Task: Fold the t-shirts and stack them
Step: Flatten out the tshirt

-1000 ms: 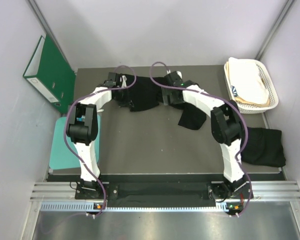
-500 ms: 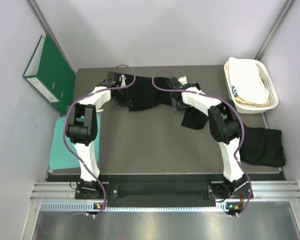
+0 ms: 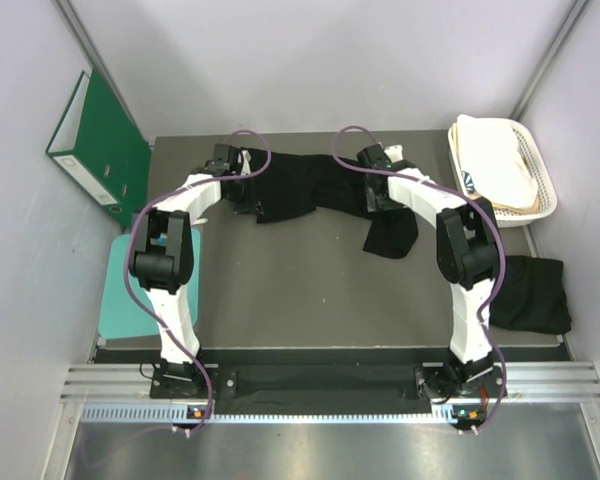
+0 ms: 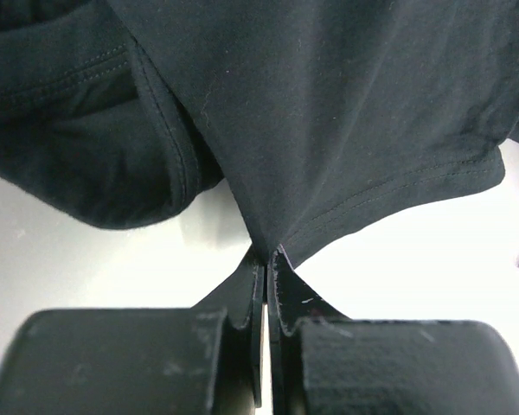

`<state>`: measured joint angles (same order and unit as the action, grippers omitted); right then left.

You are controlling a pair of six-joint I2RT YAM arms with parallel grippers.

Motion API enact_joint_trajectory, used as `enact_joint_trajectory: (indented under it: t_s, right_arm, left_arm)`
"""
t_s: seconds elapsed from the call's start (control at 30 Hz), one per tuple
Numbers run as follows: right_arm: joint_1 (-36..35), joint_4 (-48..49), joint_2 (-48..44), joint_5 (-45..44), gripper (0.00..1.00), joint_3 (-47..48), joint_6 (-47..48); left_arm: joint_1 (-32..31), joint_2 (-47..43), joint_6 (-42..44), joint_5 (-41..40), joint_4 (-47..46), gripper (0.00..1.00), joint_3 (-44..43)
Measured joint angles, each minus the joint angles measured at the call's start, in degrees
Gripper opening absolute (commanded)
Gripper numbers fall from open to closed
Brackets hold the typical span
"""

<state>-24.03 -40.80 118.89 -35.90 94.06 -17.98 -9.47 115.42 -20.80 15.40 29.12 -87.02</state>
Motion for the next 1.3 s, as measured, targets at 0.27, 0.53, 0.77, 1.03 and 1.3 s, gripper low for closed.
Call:
enact_joint_trajectory:
  t_s: [0.27, 0.53, 0.77, 1.03, 1.3]
  right_arm:
    - [0.4, 4.2, -3.1, 6.1, 0.99, -1.1, 2.0]
    - [-0.3, 8.9, -9.2, 11.2, 1.0, -0.9, 3.0]
    - [-0.9, 8.7, -7.2, 15.6, 0.93, 1.9, 3.0]
    - [-2.3, 8.1, -2.4, 19.7, 0.75, 4.0, 2.4]
    - [-2.4, 7.7, 2.1, 20.3, 0.38, 5.1, 1.6]
  left_arm:
    - [0.0, -0.6, 0.1, -0.7, 0.2, 0.0, 0.5]
    - [0.0, -0.7, 0.4, -1.4, 0.6, 0.0, 0.8]
    - [0.0, -0.7, 1.0, -1.4, 1.0, 0.0, 0.9]
    - [0.0, -0.7, 1.3, -1.6, 1.1, 0.0, 0.9]
    - [0.0, -0.7, 1.5, -1.8, 1.2, 0.0, 0.9]
